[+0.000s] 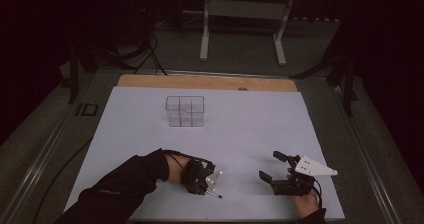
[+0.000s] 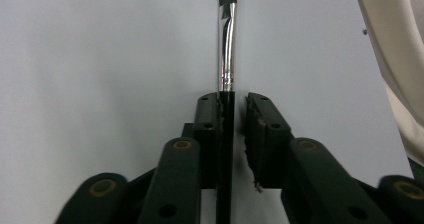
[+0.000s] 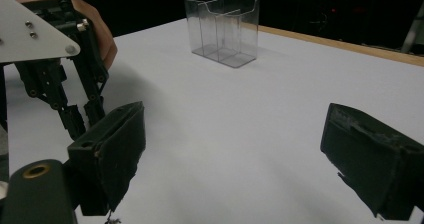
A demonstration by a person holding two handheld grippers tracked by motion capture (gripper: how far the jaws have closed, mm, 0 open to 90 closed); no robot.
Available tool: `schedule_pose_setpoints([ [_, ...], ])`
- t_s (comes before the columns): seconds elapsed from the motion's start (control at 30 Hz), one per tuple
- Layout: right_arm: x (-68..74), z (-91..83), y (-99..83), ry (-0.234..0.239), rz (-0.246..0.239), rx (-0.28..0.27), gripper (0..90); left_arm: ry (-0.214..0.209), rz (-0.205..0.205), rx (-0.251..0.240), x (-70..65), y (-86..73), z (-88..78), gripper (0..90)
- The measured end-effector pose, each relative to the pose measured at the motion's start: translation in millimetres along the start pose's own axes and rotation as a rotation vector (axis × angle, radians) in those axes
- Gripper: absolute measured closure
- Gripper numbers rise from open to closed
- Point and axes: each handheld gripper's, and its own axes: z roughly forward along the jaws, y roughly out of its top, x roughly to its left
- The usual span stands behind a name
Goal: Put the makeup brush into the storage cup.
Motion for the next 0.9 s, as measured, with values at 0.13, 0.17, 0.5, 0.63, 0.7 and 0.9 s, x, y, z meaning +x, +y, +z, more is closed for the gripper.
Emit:
schedule_pose_setpoints([
  [0.13,-0.2,0.0,-0.1,0.000,0.002,0.000,10.9,-0.008,0.006,0.022,0.1,3.2,0.1,84.4],
  [0.17,0.2,0.1,-0.1,-0.001,0.000,0.002,10.9,-0.011,-0.002,0.022,-0.4,3.0,0.1,85.2],
  [0.5,-0.8,-0.5,-0.2,-0.001,0.005,0.001,10.9,0.015,-0.120,-0.064,6.7,-11.4,-24.1,85.4],
  [0.63,-0.8,-0.3,-0.3,-0.001,0.006,0.001,10.9,0.039,-0.147,-0.095,6.4,-17.4,-34.1,85.4],
  [0.7,-0.9,-0.3,-0.4,-0.001,0.006,0.001,10.9,0.041,-0.156,-0.104,6.5,-19.3,-36.8,85.4],
  [0.9,-1.1,-0.3,-0.5,0.000,0.006,0.000,10.9,0.080,-0.215,-0.158,6.5,-27.0,-47.6,85.4],
])
